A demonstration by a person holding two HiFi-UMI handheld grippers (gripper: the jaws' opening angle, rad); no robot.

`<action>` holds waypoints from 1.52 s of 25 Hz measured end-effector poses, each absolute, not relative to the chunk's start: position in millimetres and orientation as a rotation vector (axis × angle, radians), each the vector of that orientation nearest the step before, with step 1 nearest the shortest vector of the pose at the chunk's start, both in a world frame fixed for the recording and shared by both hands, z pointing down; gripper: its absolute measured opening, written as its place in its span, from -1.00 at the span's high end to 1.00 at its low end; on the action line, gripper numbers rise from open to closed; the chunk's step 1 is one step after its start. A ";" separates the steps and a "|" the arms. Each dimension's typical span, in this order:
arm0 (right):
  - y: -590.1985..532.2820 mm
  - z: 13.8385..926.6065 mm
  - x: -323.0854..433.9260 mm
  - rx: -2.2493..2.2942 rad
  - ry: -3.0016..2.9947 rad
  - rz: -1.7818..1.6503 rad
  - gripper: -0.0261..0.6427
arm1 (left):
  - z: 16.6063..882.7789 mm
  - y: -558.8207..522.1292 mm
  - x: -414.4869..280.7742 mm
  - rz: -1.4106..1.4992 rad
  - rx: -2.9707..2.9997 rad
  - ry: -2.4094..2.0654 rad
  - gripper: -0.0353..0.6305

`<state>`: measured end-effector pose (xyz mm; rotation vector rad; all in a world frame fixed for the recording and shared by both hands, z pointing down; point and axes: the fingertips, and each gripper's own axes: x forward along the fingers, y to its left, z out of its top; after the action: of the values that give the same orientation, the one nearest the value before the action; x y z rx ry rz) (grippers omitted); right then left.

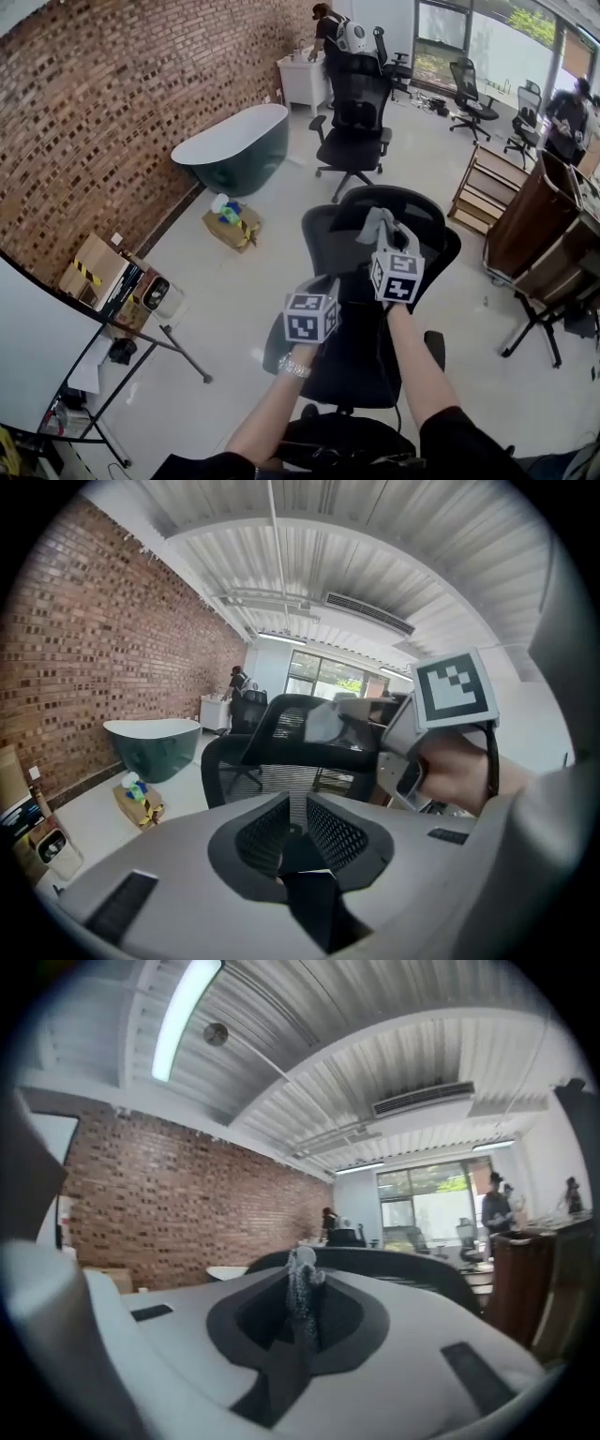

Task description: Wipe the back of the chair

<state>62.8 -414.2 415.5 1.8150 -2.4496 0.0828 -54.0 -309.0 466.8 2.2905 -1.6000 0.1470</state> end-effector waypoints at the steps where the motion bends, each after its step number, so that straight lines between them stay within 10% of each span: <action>1: -413.4 416.0 28.8 1.739 -2.511 0.082 0.78 | 466.7 -306.9 -58.2 0.147 2.280 -1.614 0.71; 7: -435.0 438.9 -28.9 1.615 -2.458 0.050 0.78 | 449.1 -297.3 -59.1 0.180 2.334 -1.632 0.71; 19: -419.5 460.0 232.2 2.227 -2.022 0.133 0.78 | 442.3 -282.6 -95.9 0.167 2.316 -1.697 0.71; 29: -433.8 574.0 -74.2 1.467 -2.539 0.407 0.77 | 448.7 -260.9 -103.9 0.179 2.215 -1.766 0.71; 38: -504.7 598.7 5.6 1.656 -2.229 0.197 0.77 | 451.7 -251.9 -103.3 0.203 2.194 -1.770 0.71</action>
<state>5.6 -504.7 598.7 1.6562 -2.2286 0.1966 -103.3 -251.9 451.7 2.1939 -1.7698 0.2026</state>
